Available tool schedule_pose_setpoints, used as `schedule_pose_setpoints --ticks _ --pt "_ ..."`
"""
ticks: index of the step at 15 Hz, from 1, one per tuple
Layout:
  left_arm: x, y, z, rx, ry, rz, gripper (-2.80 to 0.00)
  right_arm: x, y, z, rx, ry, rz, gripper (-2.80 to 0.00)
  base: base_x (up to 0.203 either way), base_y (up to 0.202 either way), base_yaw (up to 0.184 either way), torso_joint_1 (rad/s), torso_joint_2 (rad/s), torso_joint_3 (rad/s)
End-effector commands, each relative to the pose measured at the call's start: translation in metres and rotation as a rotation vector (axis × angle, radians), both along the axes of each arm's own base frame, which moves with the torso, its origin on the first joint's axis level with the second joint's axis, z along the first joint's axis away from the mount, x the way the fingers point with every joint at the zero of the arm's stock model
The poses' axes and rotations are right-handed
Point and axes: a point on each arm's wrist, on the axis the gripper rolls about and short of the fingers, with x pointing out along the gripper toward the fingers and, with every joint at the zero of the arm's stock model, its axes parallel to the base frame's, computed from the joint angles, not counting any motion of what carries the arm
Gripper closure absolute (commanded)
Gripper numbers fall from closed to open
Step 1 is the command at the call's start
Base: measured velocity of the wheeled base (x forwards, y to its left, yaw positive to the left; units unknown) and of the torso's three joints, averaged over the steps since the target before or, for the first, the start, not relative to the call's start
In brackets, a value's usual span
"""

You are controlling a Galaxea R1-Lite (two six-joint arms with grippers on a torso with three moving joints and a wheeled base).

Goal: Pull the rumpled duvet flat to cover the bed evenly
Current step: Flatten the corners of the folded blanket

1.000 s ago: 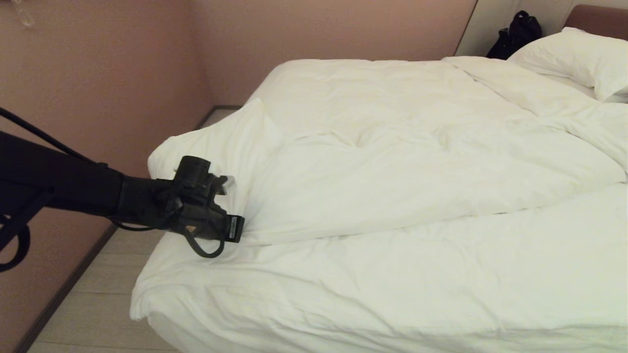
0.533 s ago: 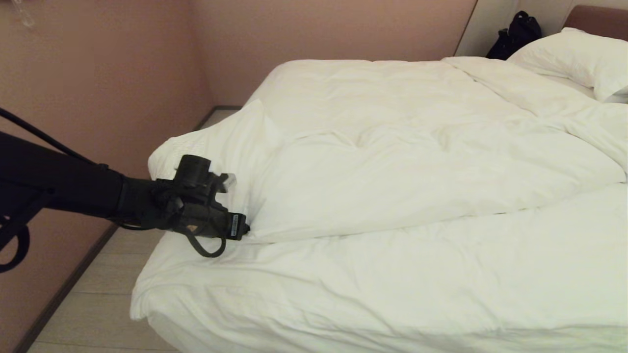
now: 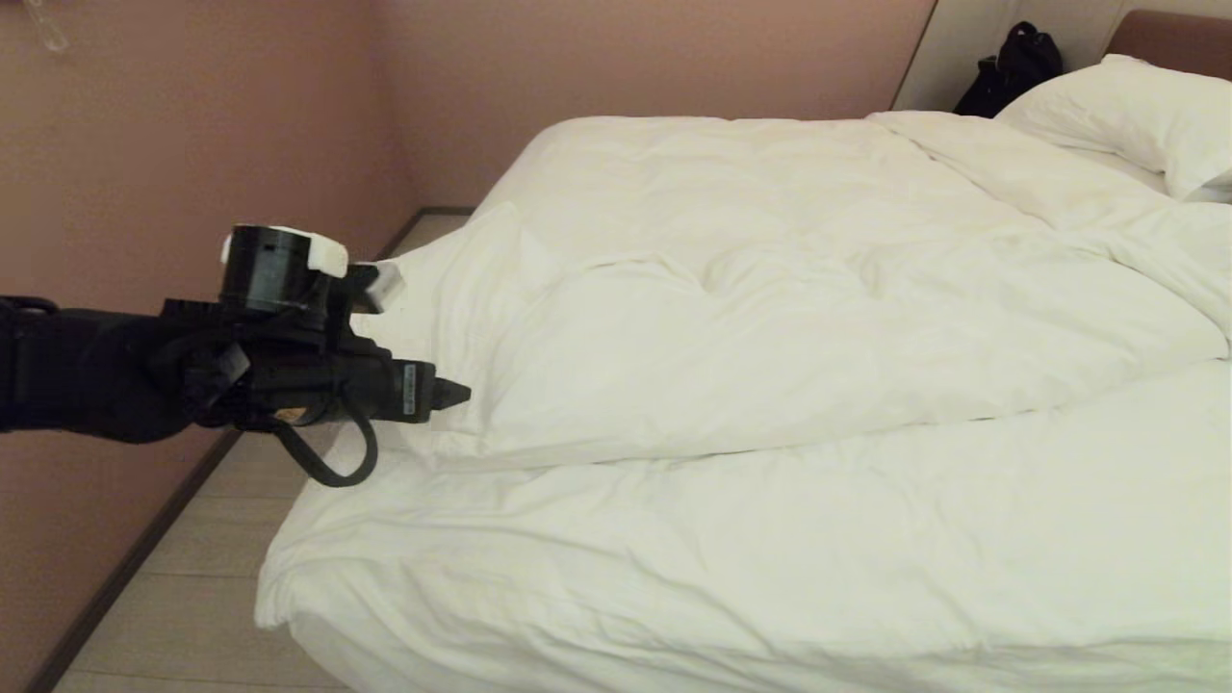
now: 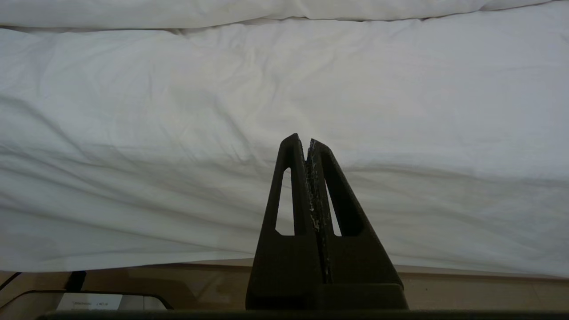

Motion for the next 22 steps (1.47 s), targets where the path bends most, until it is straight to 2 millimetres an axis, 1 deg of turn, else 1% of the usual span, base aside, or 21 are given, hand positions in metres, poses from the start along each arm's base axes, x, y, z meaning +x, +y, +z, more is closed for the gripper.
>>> schedule_pose_setpoints --ticks 1,2,3,4,5,8,9,10,11,13,15,17,19,21,22 --pt "-0.021 0.005 0.026 -0.024 -0.095 -0.002 -2.8 0.0 0.0 0.0 0.0 0.001 0.001 0.0 0.0 0.0 0.0 0.0 0.0 0.0" --pt "-0.022 0.005 0.027 -0.029 -0.116 -0.001 -2.8 0.0 0.0 0.0 0.0 0.001 0.001 0.0 0.0 0.0 0.0 0.0 0.0 0.0" --pt "-0.019 0.005 0.024 -0.032 -0.13 0.001 -2.8 0.0 0.0 0.0 0.0 0.001 0.001 0.0 0.0 0.0 0.0 0.0 0.0 0.0" --pt "-0.013 0.004 0.023 -0.037 -0.157 0.001 -0.92 0.0 0.0 0.0 0.0 0.001 0.001 0.0 0.0 0.0 0.0 0.0 0.0 0.0" --pt "-0.008 0.003 0.021 -0.04 -0.182 0.002 0.0 0.0 0.0 0.0 0.0 0.001 0.001 0.0 0.0 0.0 0.0 0.0 0.0 0.0" --pt "0.003 0.001 0.026 -0.051 -0.241 -0.005 0.0 0.0 0.0 0.0 0.0 0.001 0.001 0.0 0.0 0.0 0.0 0.0 0.0 0.0" --pt "0.013 -0.002 0.028 -0.056 -0.263 -0.006 0.0 0.0 0.0 0.0 0.0 0.001 0.001 0.0 0.0 0.0 0.0 0.0 0.0 0.0" --pt "0.026 -0.005 0.03 -0.062 -0.285 -0.007 0.0 0.0 0.0 0.0 0.0 0.001 0.001 0.0 0.0 0.0 0.0 0.0 0.0 0.0" --pt "0.039 -0.007 0.026 -0.061 -0.287 -0.004 0.0 0.0 0.0 0.0 0.0 0.0 0.001 0.0 0.0 0.0 0.0 0.0 0.0 0.0" --pt "0.07 -0.007 0.024 -0.061 -0.304 0.018 0.0 0.0 0.0 0.0 0.0 0.001 0.001 0.0 0.0 0.0 0.0 0.0 0.0 0.0" --pt "0.097 -0.005 0.015 -0.052 -0.266 0.041 0.0 0.0 0.0 0.0 0.0 0.001 0.001 0.0 0.0 0.0 0.0 0.0 0.0 0.0" --pt "0.12 -0.006 0.01 -0.03 -0.261 0.091 0.0 0.0 0.0 0.0 0.0 0.001 0.001 0.0 0.0 0.0 0.0 0.0 0.0 0.0" --pt "0.134 -0.008 0.003 -0.018 -0.251 0.121 0.0 0.0 0.0 0.0 0.0 0.001 0.001 0.0 0.0 0.0 0.0 0.0 0.0 0.0" --pt "0.152 -0.013 -0.014 -0.003 -0.227 0.136 0.0 0.0 0.0 0.0 0.0 0.001 0.001 0.0 0.0 0.0 0.0 0.0 0.0 0.0" --pt "0.16 -0.014 -0.019 0.004 -0.229 0.152 0.0 0.0 0.0 0.0 0.0 0.001 0.001 0.0 0.0 0.0 0.0 0.0 0.0 0.0"
